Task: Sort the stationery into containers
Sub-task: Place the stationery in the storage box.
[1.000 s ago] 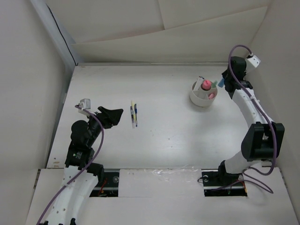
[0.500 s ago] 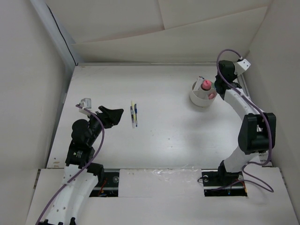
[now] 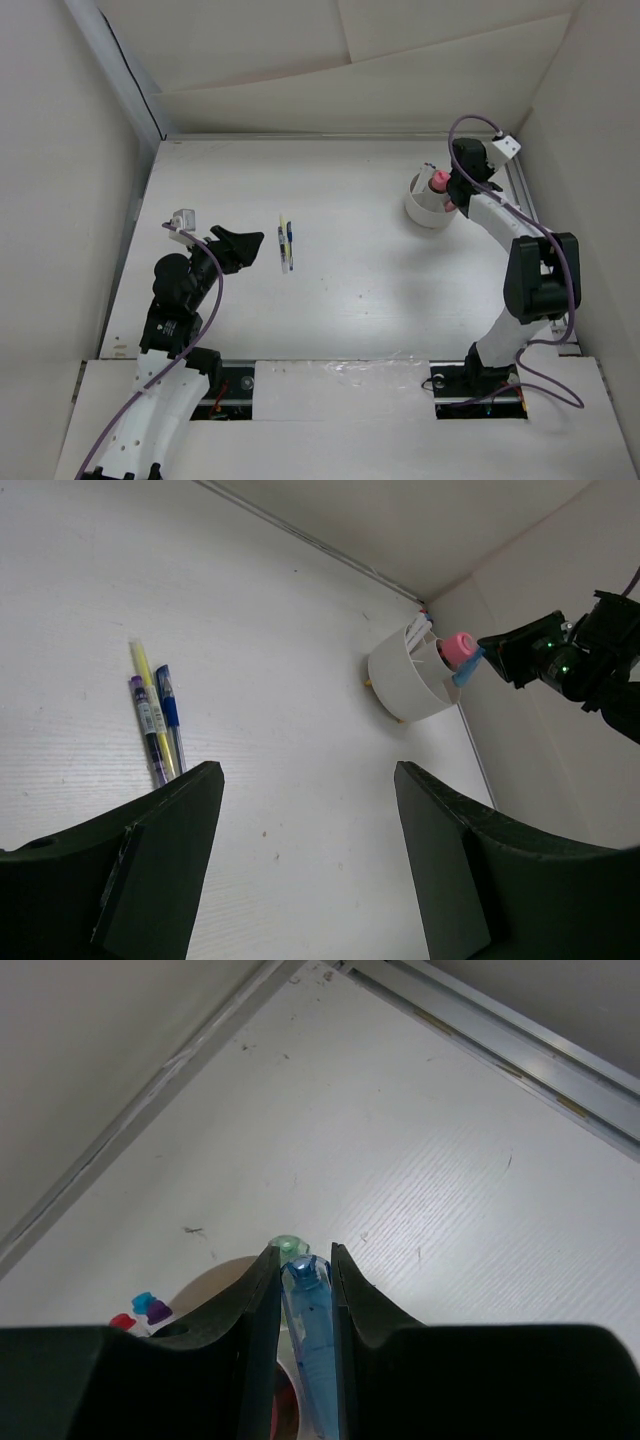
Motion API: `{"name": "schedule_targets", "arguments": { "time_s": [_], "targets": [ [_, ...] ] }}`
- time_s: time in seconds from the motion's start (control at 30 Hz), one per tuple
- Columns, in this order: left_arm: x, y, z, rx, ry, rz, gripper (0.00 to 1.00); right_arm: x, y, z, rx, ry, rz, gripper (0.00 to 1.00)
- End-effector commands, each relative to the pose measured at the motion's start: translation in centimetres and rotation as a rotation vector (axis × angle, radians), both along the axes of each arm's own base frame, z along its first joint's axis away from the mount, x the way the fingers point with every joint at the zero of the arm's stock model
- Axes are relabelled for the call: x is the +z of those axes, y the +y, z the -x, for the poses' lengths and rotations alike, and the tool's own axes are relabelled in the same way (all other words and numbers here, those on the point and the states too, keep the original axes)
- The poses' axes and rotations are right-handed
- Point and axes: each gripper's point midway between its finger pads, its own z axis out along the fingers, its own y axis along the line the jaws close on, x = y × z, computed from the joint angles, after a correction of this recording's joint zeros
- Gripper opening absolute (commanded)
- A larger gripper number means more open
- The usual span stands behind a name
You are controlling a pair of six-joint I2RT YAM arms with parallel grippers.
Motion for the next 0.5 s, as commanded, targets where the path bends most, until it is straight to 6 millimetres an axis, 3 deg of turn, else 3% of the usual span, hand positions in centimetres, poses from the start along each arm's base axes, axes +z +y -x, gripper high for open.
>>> {"name": "schedule_targets", "arguments": {
  "time_s": [0.0, 0.17, 0.47],
  "targets": [
    [1.2, -0.3, -0.2, -0.011, -0.049, 0.012, 0.66, 0.1, 0.0, -0.3, -0.034, -0.042, -0.001, 0.00],
    [1.2, -0.3, -0.2, -0.011, -0.049, 0.012, 0.66, 0.1, 0.0, -0.1, -0.037, -0.047, -0.007, 0.03],
    [1.4, -0.2, 0.0, -0.011, -0.059, 0.014, 0.66, 1.3, 0.8, 0.6, -0.025, -0.070, -0.007, 0.38]
  ]
}}
